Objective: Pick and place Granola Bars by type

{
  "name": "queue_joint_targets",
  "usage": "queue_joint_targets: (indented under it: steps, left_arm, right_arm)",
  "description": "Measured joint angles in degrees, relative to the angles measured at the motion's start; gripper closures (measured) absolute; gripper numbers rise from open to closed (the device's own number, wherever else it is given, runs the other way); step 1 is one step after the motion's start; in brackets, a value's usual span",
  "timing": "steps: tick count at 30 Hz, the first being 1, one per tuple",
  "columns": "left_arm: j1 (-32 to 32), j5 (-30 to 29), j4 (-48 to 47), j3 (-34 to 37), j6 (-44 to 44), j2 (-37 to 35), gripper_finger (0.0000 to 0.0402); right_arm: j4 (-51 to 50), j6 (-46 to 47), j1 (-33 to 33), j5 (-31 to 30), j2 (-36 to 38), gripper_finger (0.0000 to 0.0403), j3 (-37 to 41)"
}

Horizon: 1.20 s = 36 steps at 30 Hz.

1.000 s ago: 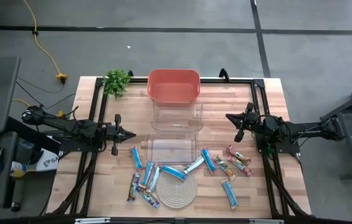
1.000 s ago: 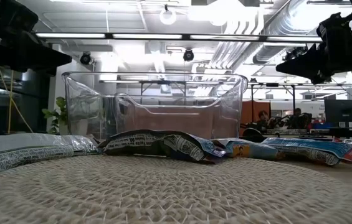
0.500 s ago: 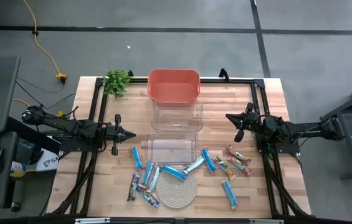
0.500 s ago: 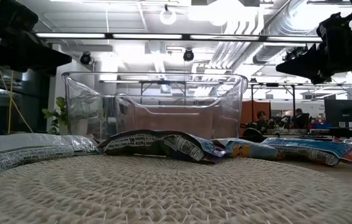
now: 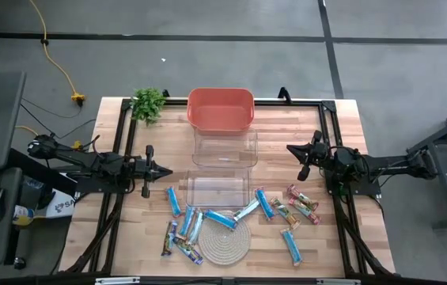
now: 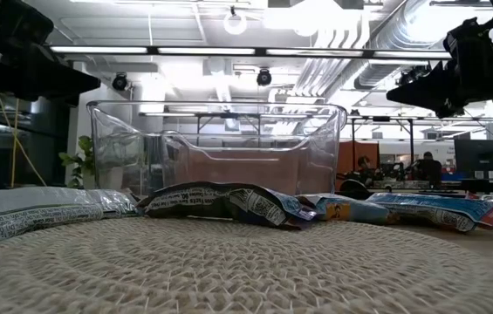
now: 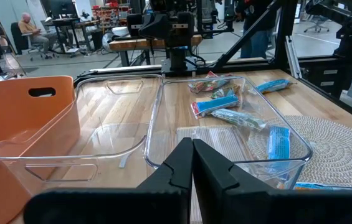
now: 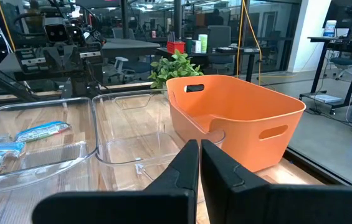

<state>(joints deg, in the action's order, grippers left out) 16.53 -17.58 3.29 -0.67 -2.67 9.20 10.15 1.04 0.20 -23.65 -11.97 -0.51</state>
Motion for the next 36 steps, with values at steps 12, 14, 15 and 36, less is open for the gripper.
queue_joint_targets:
  steps: [12, 14, 15, 36]
  left_arm:
    - [0.0, 0.0, 0.0, 0.0, 0.0, 0.0, 0.0394]
    - [0.0, 0.0, 0.0, 0.0, 0.0, 0.0, 0.0394]
    - [0.0, 0.0, 0.0, 0.0, 0.0, 0.0, 0.0394]
    - [0.0, 0.0, 0.0, 0.0, 0.0, 0.0, 0.0394]
  right_arm:
    - [0.0, 0.0, 0.0, 0.0, 0.0, 0.0402, 0.0]
    - [0.0, 0.0, 0.0, 0.0, 0.0, 0.0402, 0.0]
    - [0.0, 0.0, 0.0, 0.0, 0.0, 0.0402, 0.0]
    - [2.2, 1.0, 0.0, 0.0, 0.0, 0.0402, 0.0]
